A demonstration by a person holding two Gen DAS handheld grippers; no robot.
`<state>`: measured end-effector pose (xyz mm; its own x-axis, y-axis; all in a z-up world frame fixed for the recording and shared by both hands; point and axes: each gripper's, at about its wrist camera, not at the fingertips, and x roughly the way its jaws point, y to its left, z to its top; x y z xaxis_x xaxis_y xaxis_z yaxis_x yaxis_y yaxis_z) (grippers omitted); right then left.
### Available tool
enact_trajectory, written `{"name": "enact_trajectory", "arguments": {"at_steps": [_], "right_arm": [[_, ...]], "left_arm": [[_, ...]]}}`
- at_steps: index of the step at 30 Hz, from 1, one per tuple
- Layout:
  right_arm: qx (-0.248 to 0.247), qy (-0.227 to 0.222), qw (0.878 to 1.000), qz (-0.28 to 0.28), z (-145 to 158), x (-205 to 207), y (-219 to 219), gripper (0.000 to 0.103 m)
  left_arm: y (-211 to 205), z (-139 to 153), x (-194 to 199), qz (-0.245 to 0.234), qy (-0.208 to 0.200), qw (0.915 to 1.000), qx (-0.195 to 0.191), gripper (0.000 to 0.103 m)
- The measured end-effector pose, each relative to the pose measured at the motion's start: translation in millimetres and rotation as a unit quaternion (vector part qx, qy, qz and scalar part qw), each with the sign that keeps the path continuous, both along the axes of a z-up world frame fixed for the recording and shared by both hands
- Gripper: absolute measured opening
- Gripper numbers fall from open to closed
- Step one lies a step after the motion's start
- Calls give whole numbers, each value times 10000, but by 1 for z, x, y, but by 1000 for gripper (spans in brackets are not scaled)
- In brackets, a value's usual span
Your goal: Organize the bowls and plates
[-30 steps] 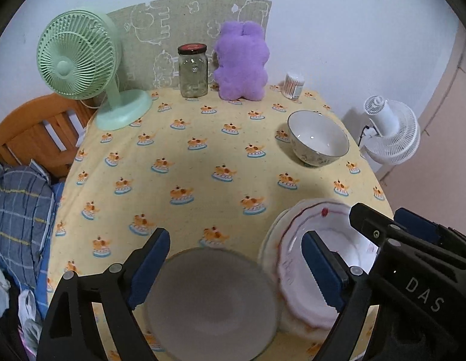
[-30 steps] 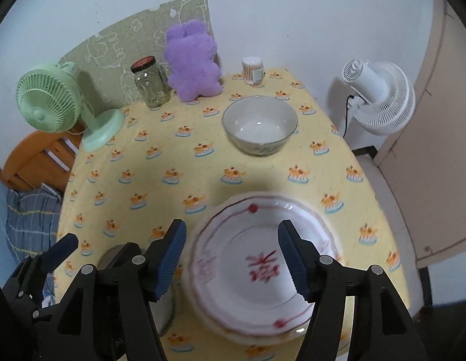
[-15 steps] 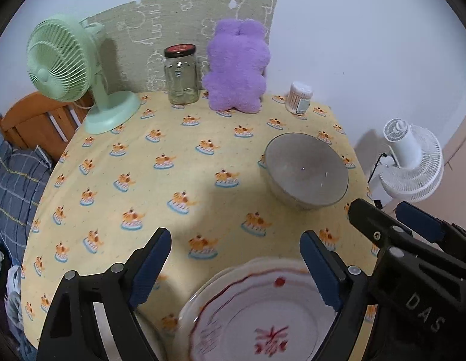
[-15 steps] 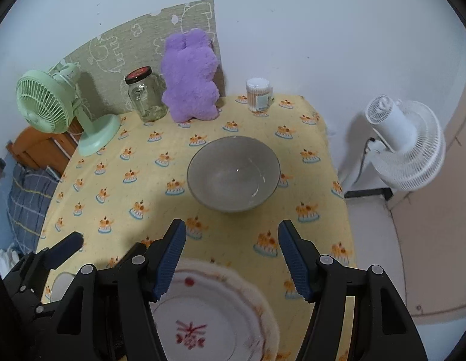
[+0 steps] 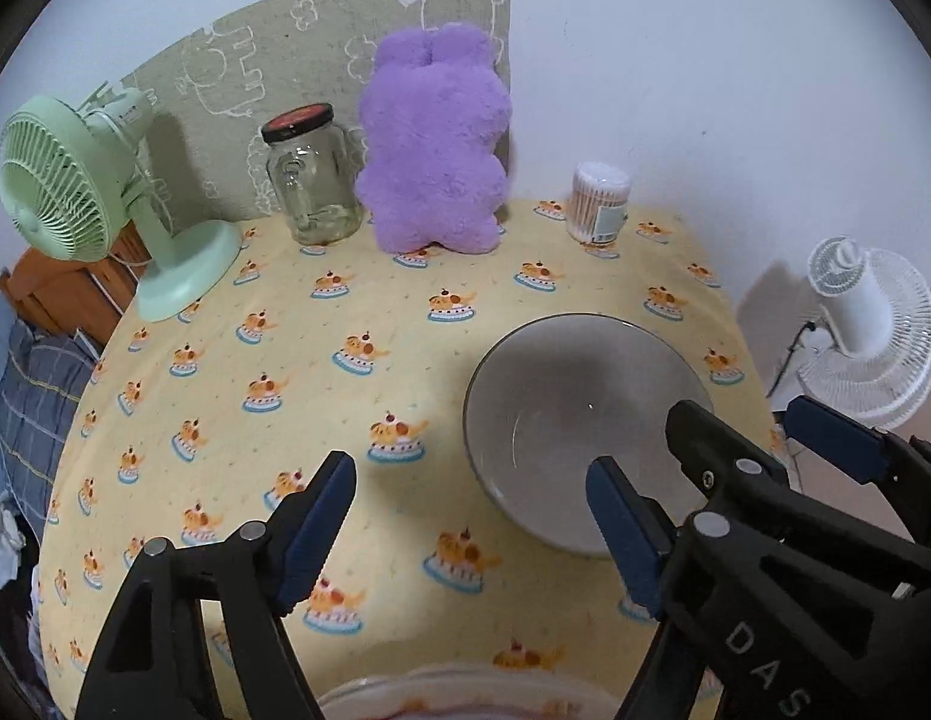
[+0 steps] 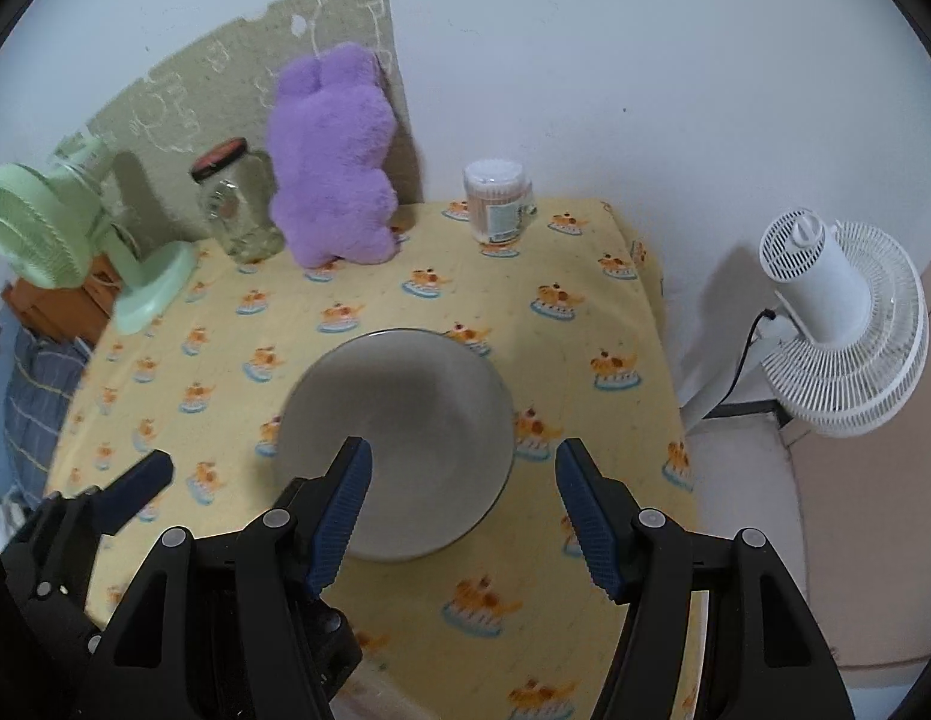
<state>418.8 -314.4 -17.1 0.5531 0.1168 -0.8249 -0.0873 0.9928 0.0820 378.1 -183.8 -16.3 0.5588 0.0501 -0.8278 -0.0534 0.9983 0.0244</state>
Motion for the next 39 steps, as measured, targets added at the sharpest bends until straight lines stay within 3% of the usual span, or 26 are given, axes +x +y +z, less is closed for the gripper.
{"name": "enact_trajectory", "arguments": {"at_steps": [3, 10, 20, 39], "right_arm": [[1, 15, 10000, -14, -8, 9, -2, 68], [100, 158, 9995, -253, -33, 32, -6, 67], [158, 442, 9984, -312, -57, 49, -6, 24], [228, 549, 9971, -476, -43, 35, -14, 21]], "left_arm": [[-3, -12, 12, 70, 45, 10000, -23, 72], [-4, -34, 34, 105, 179, 9997, -96, 45], [-4, -53, 50, 144, 352, 9993, -10, 19], [-10, -36, 37, 73, 438, 9990, 17, 19]]}}
